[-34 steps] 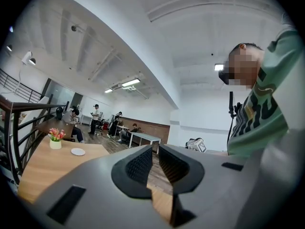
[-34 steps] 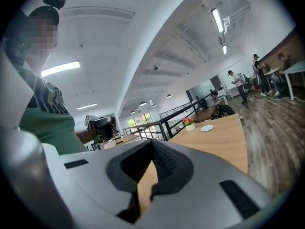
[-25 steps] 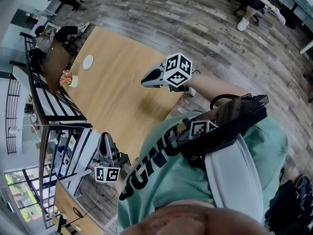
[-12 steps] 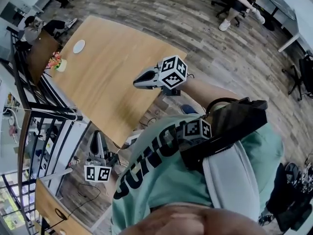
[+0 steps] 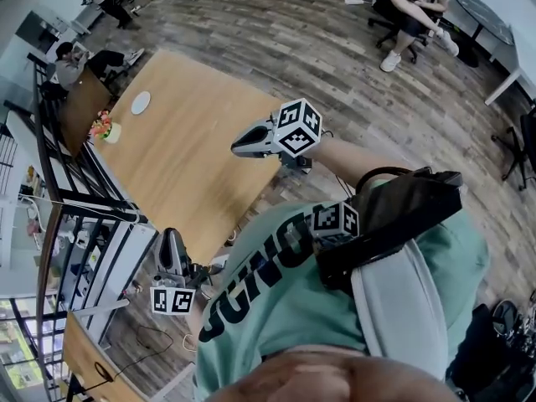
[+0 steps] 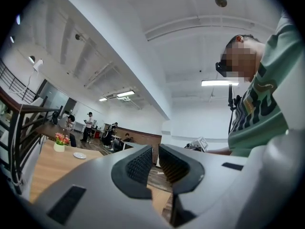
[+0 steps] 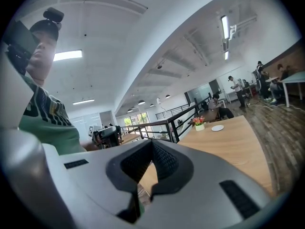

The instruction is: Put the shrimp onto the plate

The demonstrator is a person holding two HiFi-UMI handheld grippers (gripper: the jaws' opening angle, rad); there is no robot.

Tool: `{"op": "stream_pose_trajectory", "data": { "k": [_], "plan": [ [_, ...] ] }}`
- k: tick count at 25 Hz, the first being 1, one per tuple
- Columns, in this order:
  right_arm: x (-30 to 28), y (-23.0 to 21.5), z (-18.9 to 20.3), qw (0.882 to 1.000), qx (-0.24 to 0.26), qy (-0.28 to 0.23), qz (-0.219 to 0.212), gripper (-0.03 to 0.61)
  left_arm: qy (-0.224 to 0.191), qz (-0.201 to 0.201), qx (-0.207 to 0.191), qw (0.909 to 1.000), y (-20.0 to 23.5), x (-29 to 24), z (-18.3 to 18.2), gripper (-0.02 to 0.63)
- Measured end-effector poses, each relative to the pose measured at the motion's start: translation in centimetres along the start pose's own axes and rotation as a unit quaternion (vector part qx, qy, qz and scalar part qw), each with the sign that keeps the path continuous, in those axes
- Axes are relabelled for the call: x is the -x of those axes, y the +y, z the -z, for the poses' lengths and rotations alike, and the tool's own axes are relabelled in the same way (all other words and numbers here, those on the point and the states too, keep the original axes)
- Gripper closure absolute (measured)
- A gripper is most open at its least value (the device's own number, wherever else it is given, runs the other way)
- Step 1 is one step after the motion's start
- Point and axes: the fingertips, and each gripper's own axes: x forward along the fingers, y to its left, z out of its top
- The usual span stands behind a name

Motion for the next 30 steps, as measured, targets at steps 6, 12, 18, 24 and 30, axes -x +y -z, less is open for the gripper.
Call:
{"op": "stream_pose_trajectory", "data": {
  "k": [6, 12, 18, 24, 30],
  "plan": [
    [6.5, -2.8, 0.1, 1.000, 0.001, -0.007, 0.006, 0.571, 0.010, 0.032, 0.007, 0.9994, -4.8, -7.1, 1.9, 0.566],
    [7.8, -3.8, 0.6, 1.000, -0.003, -0.020, 0.013, 0.571, 0.031, 0.040, 0.007, 0.9987, -6.0, -8.4, 2.7, 0.566],
    [5.5, -2.1, 0.6, 1.000, 0.003, -0.026, 0.006, 0.571, 0.033, 0.031, -0.001, 0.9990, -4.8, -6.0, 1.8, 0.566],
    [3.6, -0.8, 0.1, 1.000, 0.010, -0.028, -0.004, 0.571, 0.027, 0.017, -0.002, 0.9995, -3.8, -3.5, 1.4, 0.566],
    [2.4, 0.2, 0.2, 1.000, 0.015, -0.025, -0.009, 0.571, 0.021, 0.009, -0.002, 0.9997, -3.0, -2.0, 1.2, 0.566]
  ]
}}
